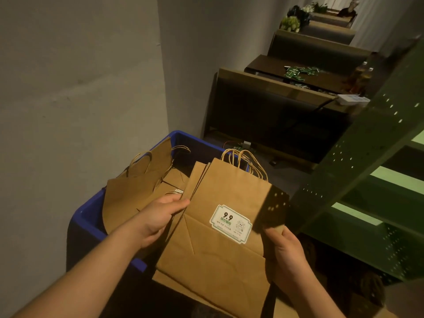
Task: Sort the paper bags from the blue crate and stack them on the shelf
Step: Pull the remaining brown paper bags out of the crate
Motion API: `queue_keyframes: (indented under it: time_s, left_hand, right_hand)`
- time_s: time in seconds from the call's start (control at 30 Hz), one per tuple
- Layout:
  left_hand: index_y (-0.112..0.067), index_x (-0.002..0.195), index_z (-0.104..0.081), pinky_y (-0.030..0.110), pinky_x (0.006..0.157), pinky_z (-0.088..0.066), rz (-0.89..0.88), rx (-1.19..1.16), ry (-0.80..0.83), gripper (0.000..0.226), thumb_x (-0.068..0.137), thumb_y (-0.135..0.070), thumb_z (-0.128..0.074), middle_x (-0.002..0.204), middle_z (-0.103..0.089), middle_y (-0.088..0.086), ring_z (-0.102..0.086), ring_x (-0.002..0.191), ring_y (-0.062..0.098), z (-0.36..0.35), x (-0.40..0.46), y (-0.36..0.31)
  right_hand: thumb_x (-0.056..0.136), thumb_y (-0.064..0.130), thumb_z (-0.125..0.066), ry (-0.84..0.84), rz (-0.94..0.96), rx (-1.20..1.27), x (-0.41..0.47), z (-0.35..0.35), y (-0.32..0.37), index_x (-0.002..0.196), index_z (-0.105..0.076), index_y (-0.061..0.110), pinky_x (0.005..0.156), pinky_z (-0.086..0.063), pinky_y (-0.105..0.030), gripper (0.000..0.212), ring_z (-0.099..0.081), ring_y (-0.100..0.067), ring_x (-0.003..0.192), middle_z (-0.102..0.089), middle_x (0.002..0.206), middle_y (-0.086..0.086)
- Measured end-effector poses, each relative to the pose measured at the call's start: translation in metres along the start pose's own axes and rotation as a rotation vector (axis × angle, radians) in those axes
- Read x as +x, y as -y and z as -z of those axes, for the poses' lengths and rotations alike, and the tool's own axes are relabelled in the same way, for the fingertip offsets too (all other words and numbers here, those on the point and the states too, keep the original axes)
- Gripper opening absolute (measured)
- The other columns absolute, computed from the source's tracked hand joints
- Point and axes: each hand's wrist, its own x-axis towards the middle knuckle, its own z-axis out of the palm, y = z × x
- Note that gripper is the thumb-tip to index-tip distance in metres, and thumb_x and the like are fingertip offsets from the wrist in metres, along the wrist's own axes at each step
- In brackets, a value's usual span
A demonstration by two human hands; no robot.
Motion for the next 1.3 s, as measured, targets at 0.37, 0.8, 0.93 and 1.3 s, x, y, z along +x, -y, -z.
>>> queue_keyframes:
  time_s: [0.37,0.8,0.93,1.3]
  left_hand:
    - [-0.011,0.154,-0.04,0.059,0.107,-0.049,-0.036,-0.202,0.145,0.095,0.074,-0.027,-0.089,0.129,-0.07,0.02,-0.067,0.119,0.038,0.003,-0.002,0.001]
    - [-0.031,0.115,-0.065,0.055,0.091,-0.057,-0.234,-0.078,-0.219,0.023,0.097,-0.016,-0.065,0.103,-0.079,0.005,-0.072,0.105,0.031,0.037,-0.023,-0.012]
    - [-0.039,0.118,-0.058,0.052,0.095,-0.056,-0.377,0.16,-0.384,0.029,0.1,-0.017,-0.062,0.109,-0.074,-0.006,-0.069,0.106,0.02,0.041,-0.032,-0.031]
    - [-0.058,0.156,-0.017,0.024,0.066,-0.045,-0.65,0.533,-0.599,0.078,0.102,-0.015,-0.053,0.144,-0.04,-0.027,-0.051,0.076,-0.004,0.034,-0.071,-0.071]
  right_hand:
    - [0.099,0.01,-0.06,-0.163,0.051,-0.175,0.01,0.0,0.012,0.087,-0.055,0.001,0.053,-0.032,-0.031,0.016,-0.043,-0.019,0.056,-0.048,0.066,-0.009]
    - [0.102,0.028,-0.055,-0.237,0.026,-0.293,0.009,0.009,0.041,0.106,-0.06,0.002,0.072,-0.037,-0.046,0.026,-0.05,-0.036,0.081,-0.052,0.085,-0.019]
    - [0.105,0.018,-0.05,-0.248,0.12,-0.31,0.007,0.001,0.066,0.101,-0.059,0.01,0.056,-0.04,-0.036,0.013,-0.051,-0.025,0.057,-0.052,0.068,-0.012]
    - [0.1,0.018,-0.055,-0.239,0.337,-0.33,0.004,-0.02,0.106,0.131,-0.062,0.018,0.07,-0.048,-0.043,0.031,-0.061,-0.031,0.078,-0.059,0.079,-0.015]
